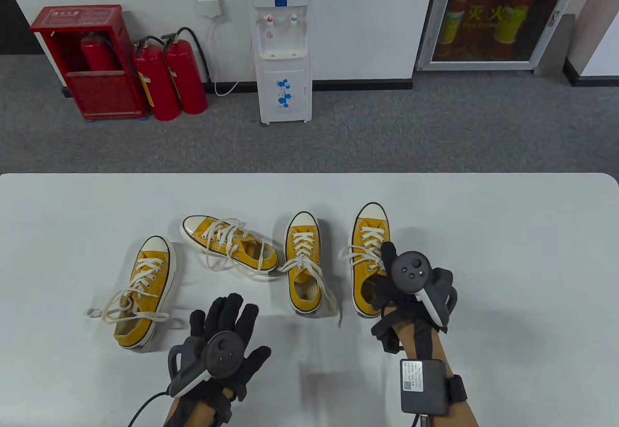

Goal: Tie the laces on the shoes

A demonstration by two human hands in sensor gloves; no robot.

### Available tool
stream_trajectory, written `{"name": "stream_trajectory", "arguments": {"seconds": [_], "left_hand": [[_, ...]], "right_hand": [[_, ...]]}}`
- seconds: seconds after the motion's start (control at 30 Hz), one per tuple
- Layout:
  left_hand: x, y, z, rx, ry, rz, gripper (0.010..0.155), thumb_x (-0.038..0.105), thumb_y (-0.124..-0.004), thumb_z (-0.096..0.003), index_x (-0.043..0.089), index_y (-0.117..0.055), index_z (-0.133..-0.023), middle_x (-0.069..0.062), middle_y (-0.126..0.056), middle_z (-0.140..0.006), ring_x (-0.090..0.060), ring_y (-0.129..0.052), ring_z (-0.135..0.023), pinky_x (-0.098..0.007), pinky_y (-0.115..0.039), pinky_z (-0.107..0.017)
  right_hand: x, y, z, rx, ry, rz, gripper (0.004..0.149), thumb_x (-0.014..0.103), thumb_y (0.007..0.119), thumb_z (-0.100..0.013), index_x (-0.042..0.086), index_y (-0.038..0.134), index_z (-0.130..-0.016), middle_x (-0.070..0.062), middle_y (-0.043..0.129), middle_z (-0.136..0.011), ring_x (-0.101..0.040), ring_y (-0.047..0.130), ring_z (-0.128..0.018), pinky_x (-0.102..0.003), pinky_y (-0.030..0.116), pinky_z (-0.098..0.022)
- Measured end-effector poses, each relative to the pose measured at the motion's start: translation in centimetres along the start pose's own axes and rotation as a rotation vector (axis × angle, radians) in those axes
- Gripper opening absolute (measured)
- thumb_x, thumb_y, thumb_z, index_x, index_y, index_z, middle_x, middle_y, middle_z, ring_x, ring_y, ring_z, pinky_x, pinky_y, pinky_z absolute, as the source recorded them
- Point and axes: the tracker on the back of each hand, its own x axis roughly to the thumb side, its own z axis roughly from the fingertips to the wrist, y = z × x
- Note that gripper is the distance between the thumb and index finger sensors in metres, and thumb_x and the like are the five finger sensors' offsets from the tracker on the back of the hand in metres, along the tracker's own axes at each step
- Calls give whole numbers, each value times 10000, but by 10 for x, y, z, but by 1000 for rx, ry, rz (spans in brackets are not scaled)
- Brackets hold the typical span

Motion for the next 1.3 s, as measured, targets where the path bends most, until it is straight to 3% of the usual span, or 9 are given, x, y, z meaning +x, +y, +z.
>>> {"name": "stream_trajectory", "arguments": {"seconds": [0.37,0.47,0.6,0.73,0.83,0.97,1.07,1.23,1.3], "left_hand": [[-1,0,-1,0,6,4,866,694,-627,-462,310,-284,-1158,-80,-112,-1250,-447,-174,-1171,-781,-131,-731],[-1,0,-1,1,8,6,863,694,-627,-461,314,-284,-1157,-78,-112,-1251,-447,-175,-1172,-780,-131,-732],[-1,0,-2,-8,9,5,866,694,-627,-462,310,-283,-1158,-81,-112,-1251,-445,-175,-1172,-781,-130,-731],[0,-1,-2,-16,11,-1,864,693,-627,-462,311,-285,-1158,-81,-115,-1251,-448,-176,-1171,-781,-130,-731],[0,-1,-2,-21,15,0,865,694,-626,-463,310,-285,-1158,-80,-114,-1251,-448,-177,-1171,-781,-131,-732],[-4,0,-3,-16,30,0,863,693,-626,-464,310,-284,-1158,-83,-117,-1250,-449,-177,-1171,-781,-131,-730],[-7,0,-3,-20,40,5,864,691,-628,-464,306,-288,-1158,-84,-117,-1249,-451,-178,-1169,-781,-131,-730],[-4,-3,-2,-28,33,-12,863,690,-627,-464,303,-289,-1157,-86,-117,-1248,-454,-179,-1167,-781,-134,-728],[-1,-3,-1,-26,28,-8,862,689,-628,-464,305,-289,-1157,-85,-119,-1249,-453,-182,-1167,-781,-135,-729]], "right_hand": [[3,55,-29,52,30,99,604,295,819,-468,213,611,-1028,-83,899,-780,-197,1015,-405,-518,763,-560],[-6,54,-30,49,66,17,599,325,838,-458,213,652,-1016,-75,903,-780,-200,1017,-416,-532,760,-553],[-8,42,-24,85,45,24,685,454,838,-433,213,620,-1035,-62,858,-861,-247,1003,-552,-564,715,-587],[-2,11,0,70,-40,11,769,524,796,-436,194,524,-1075,-105,638,-1029,-360,834,-820,-623,591,-648],[0,-14,29,44,-131,84,833,595,765,-420,219,459,-1098,-103,434,-1120,-426,601,-1002,-664,465,-698],[-6,-38,79,-49,-251,121,866,636,750,-401,229,455,-1106,-85,339,-1154,-459,429,-1074,-708,358,-714],[-17,-41,105,-68,-297,153,878,658,736,-397,235,450,-1111,-76,318,-1163,-465,388,-1086,-716,335,-716],[-47,-17,126,-64,-306,125,887,667,743,-382,232,475,-1107,-85,344,-1162,-478,394,-1083,-737,320,-701],[-48,-18,124,47,-284,91,891,666,718,-407,233,402,-1118,-81,274,-1168,-478,328,-1093,-737,261,-709]]}}
